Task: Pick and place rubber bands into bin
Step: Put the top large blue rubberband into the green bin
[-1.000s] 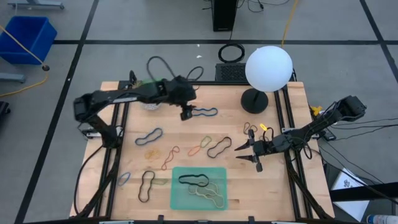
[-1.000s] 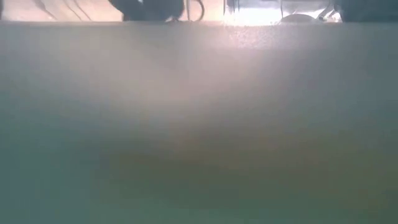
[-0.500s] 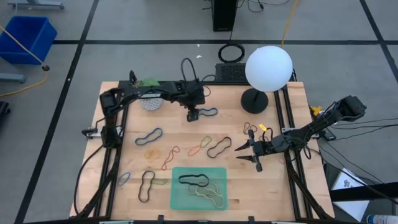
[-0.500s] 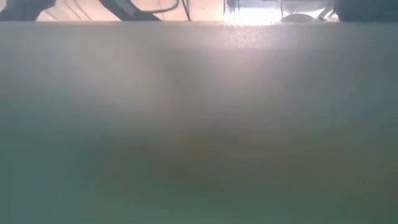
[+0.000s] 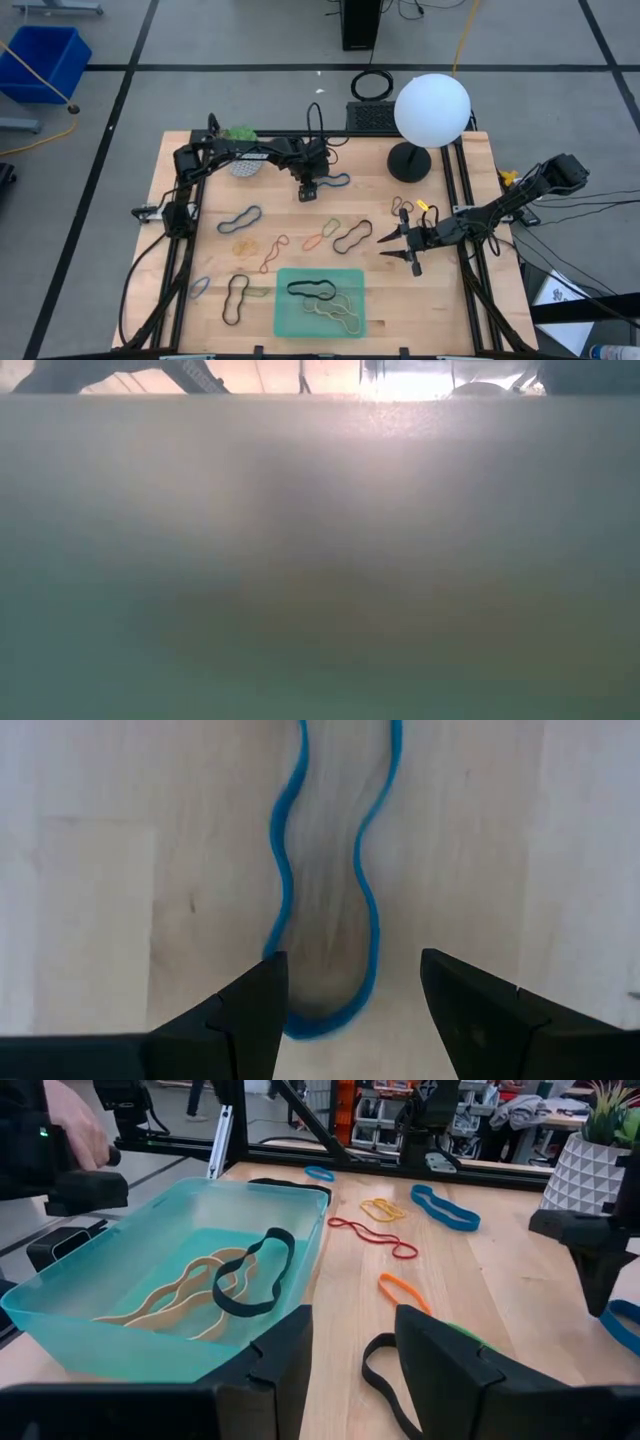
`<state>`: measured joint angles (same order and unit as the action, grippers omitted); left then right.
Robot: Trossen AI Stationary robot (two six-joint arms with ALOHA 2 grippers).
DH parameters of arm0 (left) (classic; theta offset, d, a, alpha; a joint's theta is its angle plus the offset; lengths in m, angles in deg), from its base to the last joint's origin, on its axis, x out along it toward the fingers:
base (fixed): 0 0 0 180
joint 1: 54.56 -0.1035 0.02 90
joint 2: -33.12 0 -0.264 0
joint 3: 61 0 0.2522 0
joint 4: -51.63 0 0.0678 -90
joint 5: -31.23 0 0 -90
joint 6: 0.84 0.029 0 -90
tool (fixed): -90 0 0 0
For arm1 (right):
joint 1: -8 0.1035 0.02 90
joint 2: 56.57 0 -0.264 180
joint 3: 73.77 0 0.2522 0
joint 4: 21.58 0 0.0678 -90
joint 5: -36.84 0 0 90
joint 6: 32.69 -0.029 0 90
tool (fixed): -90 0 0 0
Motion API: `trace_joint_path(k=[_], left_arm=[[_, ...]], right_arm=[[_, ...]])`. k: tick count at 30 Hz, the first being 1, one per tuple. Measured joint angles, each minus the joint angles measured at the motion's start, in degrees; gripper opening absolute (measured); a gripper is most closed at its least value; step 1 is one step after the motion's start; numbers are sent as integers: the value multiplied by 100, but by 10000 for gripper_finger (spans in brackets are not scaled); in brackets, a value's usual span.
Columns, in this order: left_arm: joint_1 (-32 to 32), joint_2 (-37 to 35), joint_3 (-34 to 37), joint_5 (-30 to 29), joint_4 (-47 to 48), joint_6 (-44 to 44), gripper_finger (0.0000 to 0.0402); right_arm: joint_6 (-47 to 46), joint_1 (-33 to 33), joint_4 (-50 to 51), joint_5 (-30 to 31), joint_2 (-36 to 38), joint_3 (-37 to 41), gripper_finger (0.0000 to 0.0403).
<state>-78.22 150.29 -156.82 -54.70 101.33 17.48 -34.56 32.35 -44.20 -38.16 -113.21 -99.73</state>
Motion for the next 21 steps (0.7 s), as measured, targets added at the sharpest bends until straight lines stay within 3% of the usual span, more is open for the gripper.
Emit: trace_joint_path(k=[15,21], left_arm=[[1,199,-2,31,200,-129,232],[33,208,-7,48,186,-72,162]], right_arm=[[0,-2,22,-4,-2,0,141],[0,1,79,-4,-2,0,141]])
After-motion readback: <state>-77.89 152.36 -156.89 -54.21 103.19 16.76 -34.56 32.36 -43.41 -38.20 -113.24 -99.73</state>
